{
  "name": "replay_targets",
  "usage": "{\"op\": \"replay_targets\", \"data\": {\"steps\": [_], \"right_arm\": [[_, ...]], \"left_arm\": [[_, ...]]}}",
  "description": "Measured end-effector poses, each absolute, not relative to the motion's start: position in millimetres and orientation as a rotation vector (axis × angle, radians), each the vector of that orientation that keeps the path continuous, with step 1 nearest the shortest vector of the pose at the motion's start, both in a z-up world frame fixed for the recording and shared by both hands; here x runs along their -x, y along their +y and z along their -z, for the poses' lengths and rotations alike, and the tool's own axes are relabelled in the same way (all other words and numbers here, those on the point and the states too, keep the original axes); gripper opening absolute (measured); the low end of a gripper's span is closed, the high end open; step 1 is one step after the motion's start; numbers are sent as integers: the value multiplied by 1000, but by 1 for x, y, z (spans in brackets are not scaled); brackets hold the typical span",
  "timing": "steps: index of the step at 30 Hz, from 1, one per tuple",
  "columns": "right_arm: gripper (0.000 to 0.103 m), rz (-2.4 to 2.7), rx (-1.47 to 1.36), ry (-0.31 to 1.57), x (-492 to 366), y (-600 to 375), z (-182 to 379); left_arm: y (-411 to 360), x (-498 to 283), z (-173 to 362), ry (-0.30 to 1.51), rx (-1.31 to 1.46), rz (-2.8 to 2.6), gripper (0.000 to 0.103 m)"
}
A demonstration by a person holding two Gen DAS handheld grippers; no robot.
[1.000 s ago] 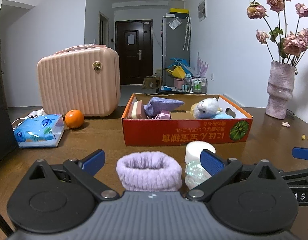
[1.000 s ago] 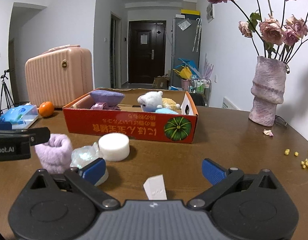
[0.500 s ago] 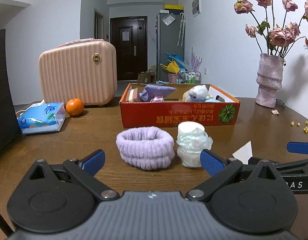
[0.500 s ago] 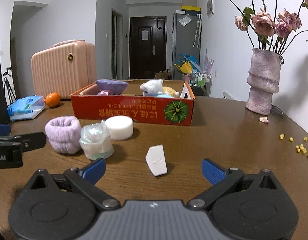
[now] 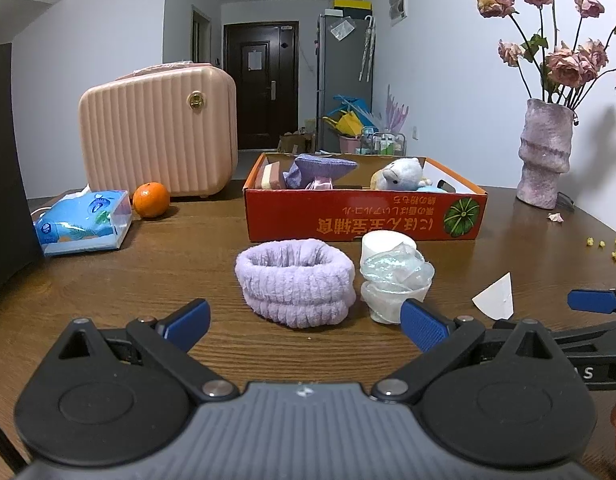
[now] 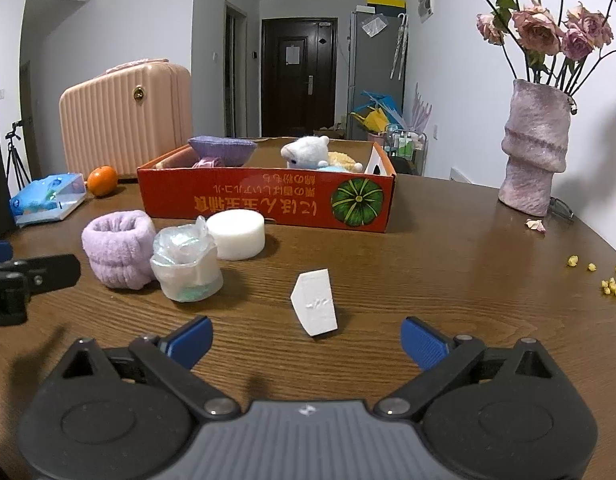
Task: Organize soft objects
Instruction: 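Move both tools back from the box toward the remaining items on the table, then grasp the white foam block with the right tool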
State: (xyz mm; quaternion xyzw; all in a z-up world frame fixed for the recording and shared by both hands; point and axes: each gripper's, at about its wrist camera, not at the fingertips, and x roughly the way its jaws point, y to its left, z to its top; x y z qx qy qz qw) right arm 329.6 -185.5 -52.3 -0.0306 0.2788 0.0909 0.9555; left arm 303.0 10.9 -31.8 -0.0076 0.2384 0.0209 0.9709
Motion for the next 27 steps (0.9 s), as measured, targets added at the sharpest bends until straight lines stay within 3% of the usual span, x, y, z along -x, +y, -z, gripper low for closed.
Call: {"op": "replay_targets", "data": {"steps": [8, 16, 24, 27], "right_arm": [[81, -208, 69, 589, -354, -183, 60], [57, -222, 86, 626, -378, -179, 68], [18, -237, 68, 654, -392, -181, 73], [18, -246, 55, 647, -391, -182, 72]], "left_arm": [[11, -303, 32, 479, 16, -49, 103], [10, -305, 34, 485, 8, -62, 103], [10, -307, 37, 496, 0, -69, 103], [10, -307, 37, 497, -1, -69, 103]]}}
